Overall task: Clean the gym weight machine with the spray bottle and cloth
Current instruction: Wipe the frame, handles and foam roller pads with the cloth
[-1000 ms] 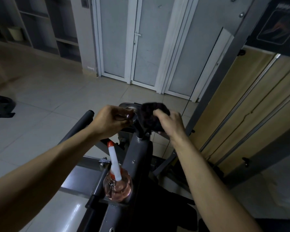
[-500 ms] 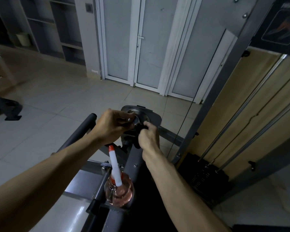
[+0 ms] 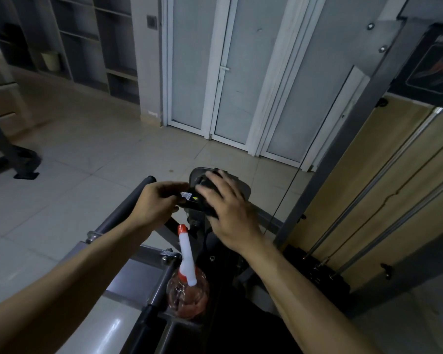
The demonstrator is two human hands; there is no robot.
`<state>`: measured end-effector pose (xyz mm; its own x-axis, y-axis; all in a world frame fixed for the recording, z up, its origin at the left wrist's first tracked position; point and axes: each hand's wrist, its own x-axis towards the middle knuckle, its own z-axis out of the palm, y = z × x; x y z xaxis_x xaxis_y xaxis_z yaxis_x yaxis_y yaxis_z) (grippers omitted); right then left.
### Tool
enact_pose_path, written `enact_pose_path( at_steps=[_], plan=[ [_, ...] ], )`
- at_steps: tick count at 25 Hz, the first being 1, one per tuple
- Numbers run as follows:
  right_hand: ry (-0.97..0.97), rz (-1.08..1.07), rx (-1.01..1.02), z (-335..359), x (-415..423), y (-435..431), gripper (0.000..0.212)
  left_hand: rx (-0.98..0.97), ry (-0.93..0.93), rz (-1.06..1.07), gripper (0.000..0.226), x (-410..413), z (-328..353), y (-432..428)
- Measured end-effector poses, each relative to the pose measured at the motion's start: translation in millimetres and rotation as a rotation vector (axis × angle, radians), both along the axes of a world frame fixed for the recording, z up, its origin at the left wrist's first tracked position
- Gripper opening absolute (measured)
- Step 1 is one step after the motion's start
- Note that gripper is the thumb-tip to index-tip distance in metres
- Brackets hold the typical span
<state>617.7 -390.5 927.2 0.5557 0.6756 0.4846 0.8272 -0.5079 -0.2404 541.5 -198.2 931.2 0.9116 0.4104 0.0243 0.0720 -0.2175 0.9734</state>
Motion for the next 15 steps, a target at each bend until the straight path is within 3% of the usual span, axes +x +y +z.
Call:
enact_pose_path(
  at_steps=[2, 4, 8, 9, 12, 13, 15],
  plan=[
    [-0.085, 0.007, -0.010, -8.7, 14.8, 13.2, 0.032, 0.017, 0.014, 0.016, 0.038, -2.8, 0.9, 1.5],
    [-0.060, 0.014, 0.123, 2.8, 26.1, 23.6, 0.034, 0.016, 0.019, 0.013, 0.036, -4.7, 2.9, 1.3],
    [0.600, -0.203, 0.370, 22.2, 31.8, 40.1, 0.045, -0.004, 0.020, 0.021, 0.032, -2.5, 0.6, -5.0],
    [0.590, -0.197, 0.413, 14.3, 25.5, 40.1, 0.040, 0.004, 0.015, 0.020, 0.032, -1.1, -0.3, -5.7],
    [-0.044, -0.102, 0.222, -21.9, 2.7, 27.9, 0.027, 0.005, 0.001, 0.029, 0.031, 2.9, -4.8, -5.7],
    [-0.162, -0.054, 0.163, -22.7, 7.6, 25.7, 0.027, 0.004, 0.003, 0.034, 0.031, 4.1, -6.3, -6.0],
    [-0.058, -0.041, 0.159, -2.3, 21.2, 34.8, 0.025, -0.011, 0.019, 0.032, 0.030, 8.4, -7.8, -8.6]
  ],
)
